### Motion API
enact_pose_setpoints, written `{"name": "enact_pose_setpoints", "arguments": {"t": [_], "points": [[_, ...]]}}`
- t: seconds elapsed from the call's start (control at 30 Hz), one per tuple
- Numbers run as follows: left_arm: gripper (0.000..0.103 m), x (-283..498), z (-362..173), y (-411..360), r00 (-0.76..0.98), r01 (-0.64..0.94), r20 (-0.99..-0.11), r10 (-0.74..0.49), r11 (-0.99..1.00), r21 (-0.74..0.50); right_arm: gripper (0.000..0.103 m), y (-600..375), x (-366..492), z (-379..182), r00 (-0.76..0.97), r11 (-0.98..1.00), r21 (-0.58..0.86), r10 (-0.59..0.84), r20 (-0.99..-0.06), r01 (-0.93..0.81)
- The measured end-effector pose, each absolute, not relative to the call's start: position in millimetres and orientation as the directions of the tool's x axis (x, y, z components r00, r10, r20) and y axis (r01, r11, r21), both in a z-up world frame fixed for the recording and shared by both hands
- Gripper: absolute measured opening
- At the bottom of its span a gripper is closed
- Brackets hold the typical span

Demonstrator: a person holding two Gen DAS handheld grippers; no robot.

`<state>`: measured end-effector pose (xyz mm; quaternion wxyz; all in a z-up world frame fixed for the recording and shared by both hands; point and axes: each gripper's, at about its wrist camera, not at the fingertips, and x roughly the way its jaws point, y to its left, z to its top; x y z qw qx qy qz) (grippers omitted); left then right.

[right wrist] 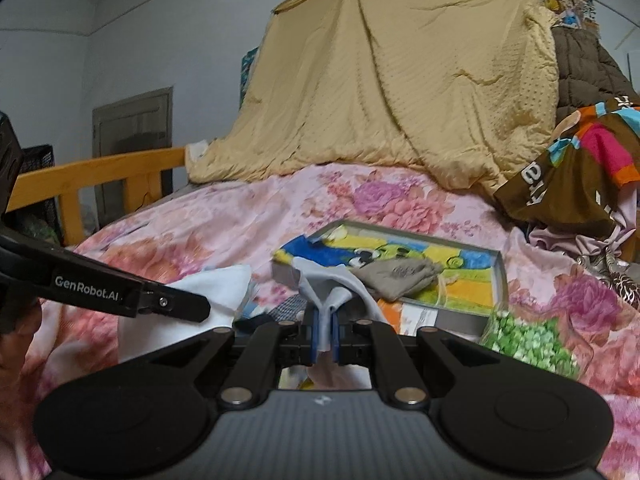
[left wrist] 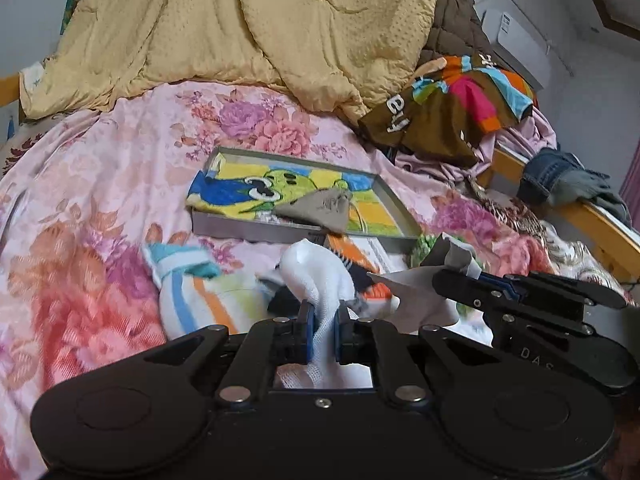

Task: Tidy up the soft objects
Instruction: 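Carry the white sock in the left gripper and grey sock in the right gripper to the tray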

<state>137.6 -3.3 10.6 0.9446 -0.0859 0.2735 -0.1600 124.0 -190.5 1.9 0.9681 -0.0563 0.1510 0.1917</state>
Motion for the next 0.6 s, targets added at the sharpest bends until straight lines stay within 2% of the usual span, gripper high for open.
{"name": "enact_pose_setpoints", "arguments": {"t": [0.2, 0.6], "points": [[0.010, 173.0, 22.8, -15.1, 0.812, 0.240, -0.460, -0.359, 0.924, -0.297, 0.007, -202.8, 150.9, 5.7, 0.895, 0.934, -0.018, 0.338, -0.291, -0.358], [0.010, 258.2, 38.3, -41.8, 0.845, 0.234, -0.421, -0.329, 0.936, -0.263, 0.008, -245.2, 229.6, 5.7, 0.936, 0.965, 0.102, 0.261, -0.234, -0.243]]}}
